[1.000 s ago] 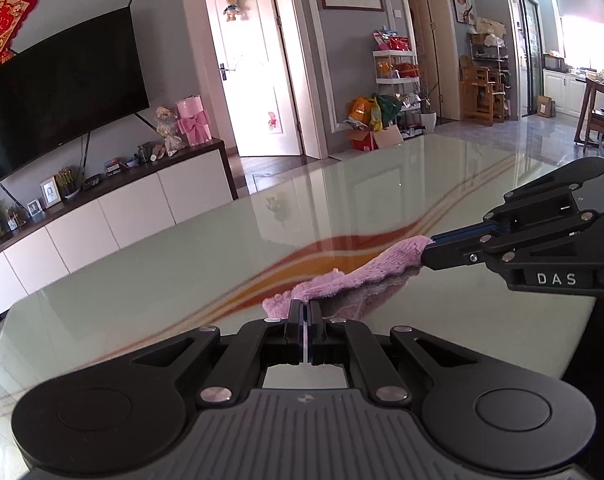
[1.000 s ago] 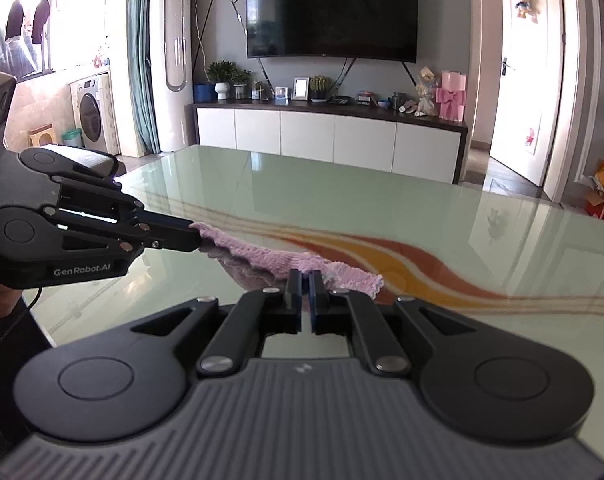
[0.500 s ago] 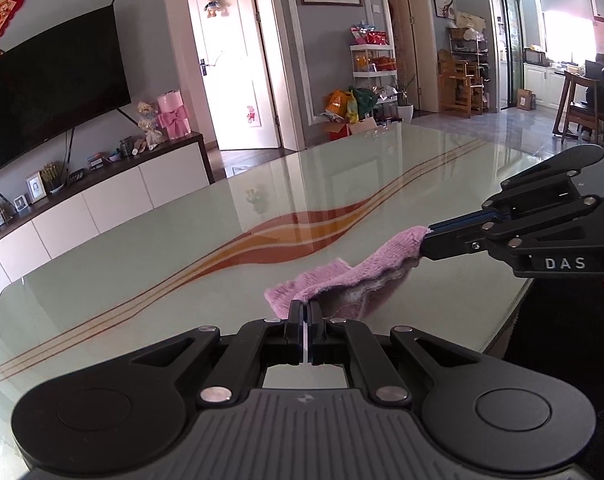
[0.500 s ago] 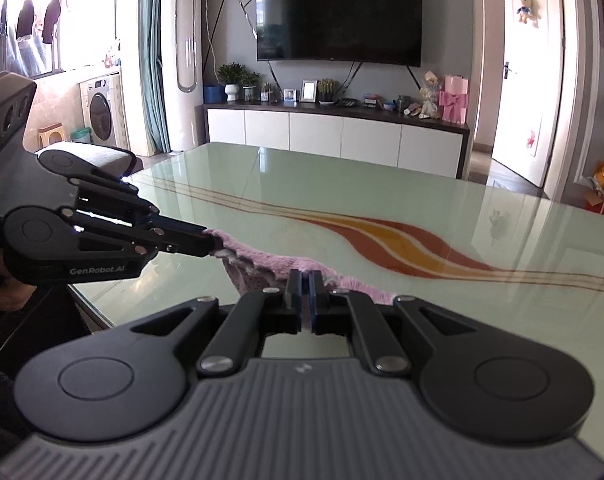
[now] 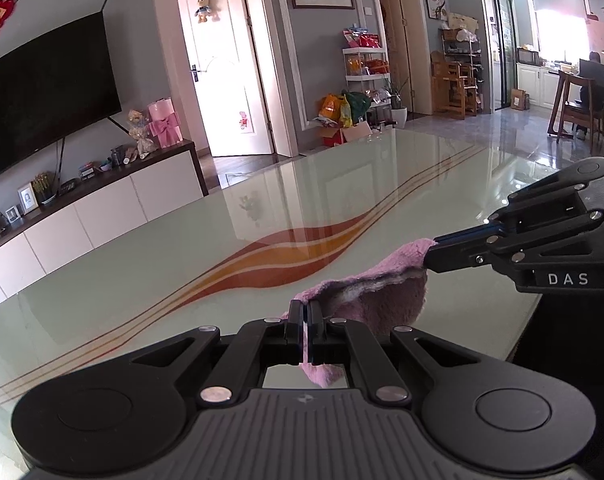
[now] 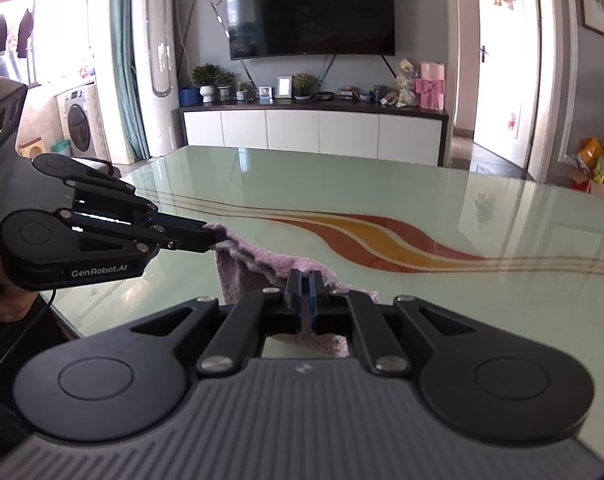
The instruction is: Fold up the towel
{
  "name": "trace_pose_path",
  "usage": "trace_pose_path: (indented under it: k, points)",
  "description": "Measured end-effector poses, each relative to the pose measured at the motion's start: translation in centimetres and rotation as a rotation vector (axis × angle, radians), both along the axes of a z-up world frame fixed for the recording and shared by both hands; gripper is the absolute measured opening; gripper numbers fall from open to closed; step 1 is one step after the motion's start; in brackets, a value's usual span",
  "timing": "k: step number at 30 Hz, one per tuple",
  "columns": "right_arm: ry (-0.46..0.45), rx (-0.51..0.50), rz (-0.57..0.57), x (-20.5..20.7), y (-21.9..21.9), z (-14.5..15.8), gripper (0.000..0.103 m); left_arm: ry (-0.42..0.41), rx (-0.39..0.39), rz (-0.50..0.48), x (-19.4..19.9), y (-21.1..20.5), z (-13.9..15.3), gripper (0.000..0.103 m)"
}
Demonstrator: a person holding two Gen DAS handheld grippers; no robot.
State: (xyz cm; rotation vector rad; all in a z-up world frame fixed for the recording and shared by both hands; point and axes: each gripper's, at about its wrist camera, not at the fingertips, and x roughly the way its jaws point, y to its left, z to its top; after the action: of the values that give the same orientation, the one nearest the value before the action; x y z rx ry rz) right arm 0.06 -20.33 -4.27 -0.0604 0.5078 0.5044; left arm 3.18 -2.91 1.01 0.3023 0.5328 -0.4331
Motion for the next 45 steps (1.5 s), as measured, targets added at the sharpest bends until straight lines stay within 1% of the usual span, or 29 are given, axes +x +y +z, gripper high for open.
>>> trace_pose_path:
  k: [5, 10, 14, 21, 37, 45]
  points:
    - [0.039, 0.015, -0.026, 2.0, -0.2, -0.9, 0.004, 0.026, 0.013, -0.003, 1.9, -0.5, -0.9, 0.002]
    - [0.060, 0.000, -0.035, 3.3, 0.0, -1.9, 0.004, 0.051, 0.022, 0.007, 3.4, -0.5, -1.9, 0.002]
    - [0.077, -0.007, -0.039, 4.2, 0.2, -2.6, 0.004, 0.089, 0.019, 0.036, 4.9, -0.3, -3.1, 0.002]
    - [0.100, -0.013, -0.038, 5.3, 0.1, -3.6, 0.004, 0.134, 0.013, 0.059, 6.6, -0.2, -4.2, 0.002]
    - [0.134, -0.015, -0.038, 6.6, -0.2, -4.0, 0.004, 0.208, 0.034, 0.069, 8.9, -0.6, -5.6, 0.002]
    - [0.198, -0.015, -0.026, 7.0, -0.7, -3.7, 0.004, 0.294, 0.014, 0.089, 9.0, -0.8, -5.7, 0.002]
